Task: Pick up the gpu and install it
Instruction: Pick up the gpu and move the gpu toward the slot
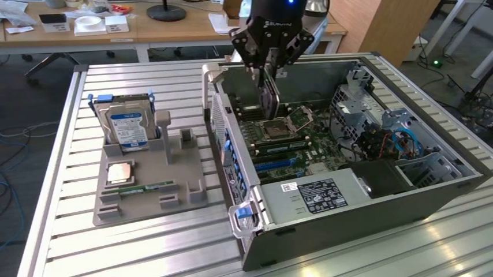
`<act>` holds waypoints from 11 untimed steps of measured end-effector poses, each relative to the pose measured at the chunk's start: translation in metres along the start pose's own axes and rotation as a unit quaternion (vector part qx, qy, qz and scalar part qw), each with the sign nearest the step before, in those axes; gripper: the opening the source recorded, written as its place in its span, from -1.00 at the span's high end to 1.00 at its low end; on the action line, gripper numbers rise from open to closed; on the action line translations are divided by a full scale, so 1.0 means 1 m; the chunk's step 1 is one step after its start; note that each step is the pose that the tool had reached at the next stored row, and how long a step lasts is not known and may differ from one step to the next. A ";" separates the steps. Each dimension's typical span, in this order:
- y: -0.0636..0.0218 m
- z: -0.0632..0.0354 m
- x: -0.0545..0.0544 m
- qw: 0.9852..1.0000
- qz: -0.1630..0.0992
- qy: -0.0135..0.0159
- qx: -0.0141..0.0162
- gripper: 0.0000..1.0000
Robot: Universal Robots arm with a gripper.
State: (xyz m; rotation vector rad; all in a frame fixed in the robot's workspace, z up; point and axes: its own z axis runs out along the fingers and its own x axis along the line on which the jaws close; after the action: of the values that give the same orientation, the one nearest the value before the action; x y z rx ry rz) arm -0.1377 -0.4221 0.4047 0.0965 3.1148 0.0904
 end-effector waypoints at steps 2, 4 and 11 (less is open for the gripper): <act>0.0006 0.0002 -0.009 1.000 0.000 0.000 0.000 0.47; 0.0012 0.0005 -0.018 1.000 0.000 0.000 0.000 0.47; 0.0030 0.0013 -0.047 1.000 0.000 0.000 0.000 0.47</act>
State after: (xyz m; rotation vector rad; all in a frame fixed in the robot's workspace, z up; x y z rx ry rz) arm -0.0903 -0.4220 0.4046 0.0964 3.1150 0.0916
